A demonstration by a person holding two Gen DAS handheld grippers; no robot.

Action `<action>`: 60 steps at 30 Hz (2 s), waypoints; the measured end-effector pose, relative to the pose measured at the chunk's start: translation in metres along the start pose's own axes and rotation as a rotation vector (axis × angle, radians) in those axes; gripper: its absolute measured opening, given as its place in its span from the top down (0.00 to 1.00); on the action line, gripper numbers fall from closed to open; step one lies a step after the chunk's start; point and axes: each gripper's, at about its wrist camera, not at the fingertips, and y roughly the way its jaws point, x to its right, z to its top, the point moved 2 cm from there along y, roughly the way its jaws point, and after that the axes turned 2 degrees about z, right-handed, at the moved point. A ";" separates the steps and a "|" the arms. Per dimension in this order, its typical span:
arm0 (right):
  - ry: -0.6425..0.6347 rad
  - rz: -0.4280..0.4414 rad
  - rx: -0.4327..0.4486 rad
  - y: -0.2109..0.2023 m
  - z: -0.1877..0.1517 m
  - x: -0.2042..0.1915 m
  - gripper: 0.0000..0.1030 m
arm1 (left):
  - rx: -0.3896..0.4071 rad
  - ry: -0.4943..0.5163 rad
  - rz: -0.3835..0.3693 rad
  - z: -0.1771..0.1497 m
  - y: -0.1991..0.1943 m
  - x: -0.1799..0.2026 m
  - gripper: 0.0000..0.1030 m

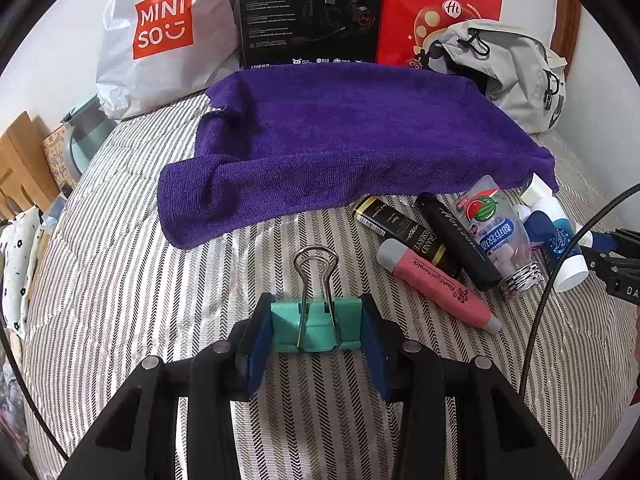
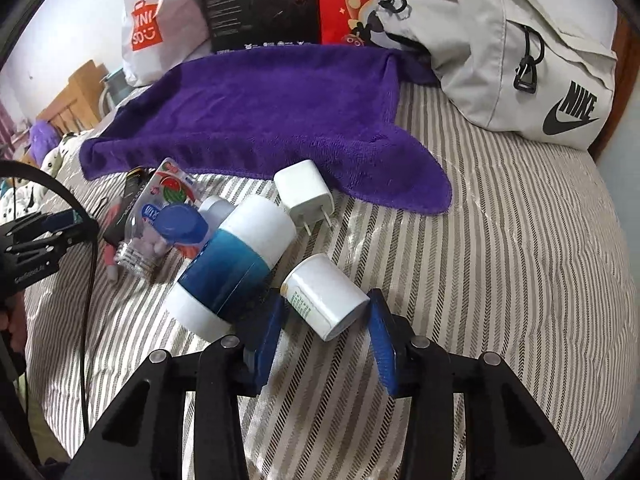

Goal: Organize rigid objects
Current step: 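Raise the clip with the left gripper while the right drops the cylinder onto the towel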

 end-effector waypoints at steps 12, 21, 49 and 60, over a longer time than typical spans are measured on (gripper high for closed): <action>0.047 0.055 0.011 -0.023 -0.002 0.013 0.59 | -0.010 -0.036 -0.053 -0.002 -0.004 -0.007 0.62; 0.027 0.094 0.068 -0.047 0.017 0.009 0.59 | 0.006 -0.063 -0.078 0.008 -0.024 -0.015 0.62; -0.002 0.056 0.077 0.086 0.199 0.028 0.59 | 0.068 -0.123 -0.014 0.091 -0.037 -0.071 0.62; -0.119 -0.024 -0.020 0.116 0.200 0.016 0.50 | 0.058 -0.119 -0.034 0.113 -0.013 -0.072 0.62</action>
